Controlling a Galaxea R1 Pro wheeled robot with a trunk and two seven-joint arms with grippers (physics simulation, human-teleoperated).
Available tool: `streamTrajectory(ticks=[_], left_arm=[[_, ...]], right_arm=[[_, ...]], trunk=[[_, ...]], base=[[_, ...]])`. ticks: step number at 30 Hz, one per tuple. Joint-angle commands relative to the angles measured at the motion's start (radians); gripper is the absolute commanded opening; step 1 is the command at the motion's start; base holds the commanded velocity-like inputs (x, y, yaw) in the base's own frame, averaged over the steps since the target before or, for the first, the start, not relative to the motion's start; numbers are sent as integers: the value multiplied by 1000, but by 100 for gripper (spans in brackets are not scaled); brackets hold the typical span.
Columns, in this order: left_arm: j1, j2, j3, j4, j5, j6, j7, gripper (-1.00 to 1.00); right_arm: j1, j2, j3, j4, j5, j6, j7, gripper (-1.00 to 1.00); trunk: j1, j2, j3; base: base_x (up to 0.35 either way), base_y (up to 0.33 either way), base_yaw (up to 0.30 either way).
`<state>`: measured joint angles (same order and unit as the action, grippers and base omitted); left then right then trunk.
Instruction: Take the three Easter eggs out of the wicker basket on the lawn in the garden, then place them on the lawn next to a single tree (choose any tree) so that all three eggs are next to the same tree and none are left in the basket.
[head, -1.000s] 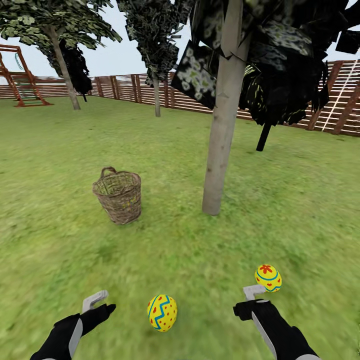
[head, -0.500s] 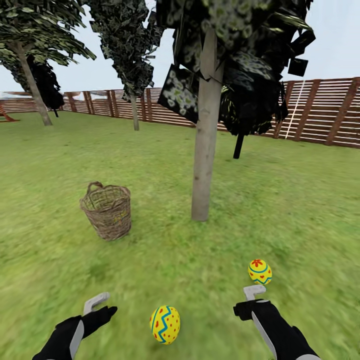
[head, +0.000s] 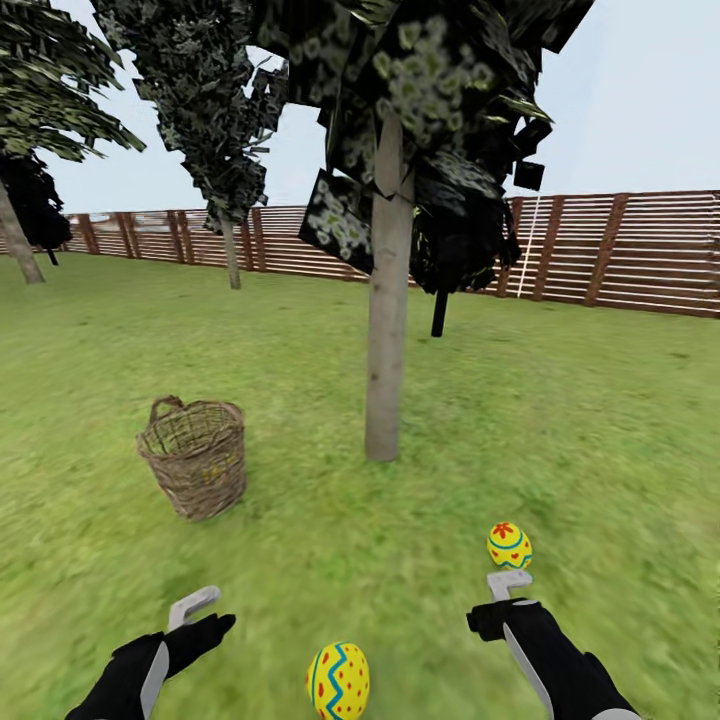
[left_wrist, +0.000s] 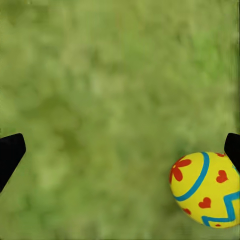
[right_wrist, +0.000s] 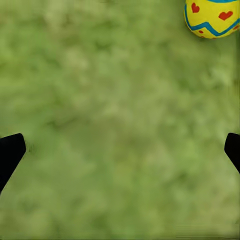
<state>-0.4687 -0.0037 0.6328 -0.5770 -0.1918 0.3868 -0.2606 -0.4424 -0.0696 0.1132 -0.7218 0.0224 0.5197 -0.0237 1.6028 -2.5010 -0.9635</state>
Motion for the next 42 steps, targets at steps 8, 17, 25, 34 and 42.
streamTrajectory(ticks=[8, 17, 25, 34, 42], left_arm=[[-1, -13, 7, -1, -15, -1, -6, 100], [-1, -12, 7, -1, -14, -1, -6, 100], [-1, -12, 8, -1, -11, 0, -8, 100], [-1, -12, 4, 40, -12, 1, -8, 100], [-1, -12, 4, 52, -12, -2, -8, 100]], right_arm=[[-1, -1, 5, -1, 2, 4, -5, 100], [-1, 0, 6, -1, 2, 3, -5, 100], [-1, 1, 6, -1, 2, 3, -5, 100], [-1, 2, 6, -1, 2, 3, -5, 100], [-1, 1, 6, -1, 2, 3, -5, 100]], trunk=[[-10, 15, 30], [-45, 78, 58], [-76, 134, 83], [-110, 197, 111], [-141, 253, 136]], base=[[-160, 230, -31], [-197, 262, 0], [-14, 292, 0], [-10, 295, 0], [-75, 295, 0]])
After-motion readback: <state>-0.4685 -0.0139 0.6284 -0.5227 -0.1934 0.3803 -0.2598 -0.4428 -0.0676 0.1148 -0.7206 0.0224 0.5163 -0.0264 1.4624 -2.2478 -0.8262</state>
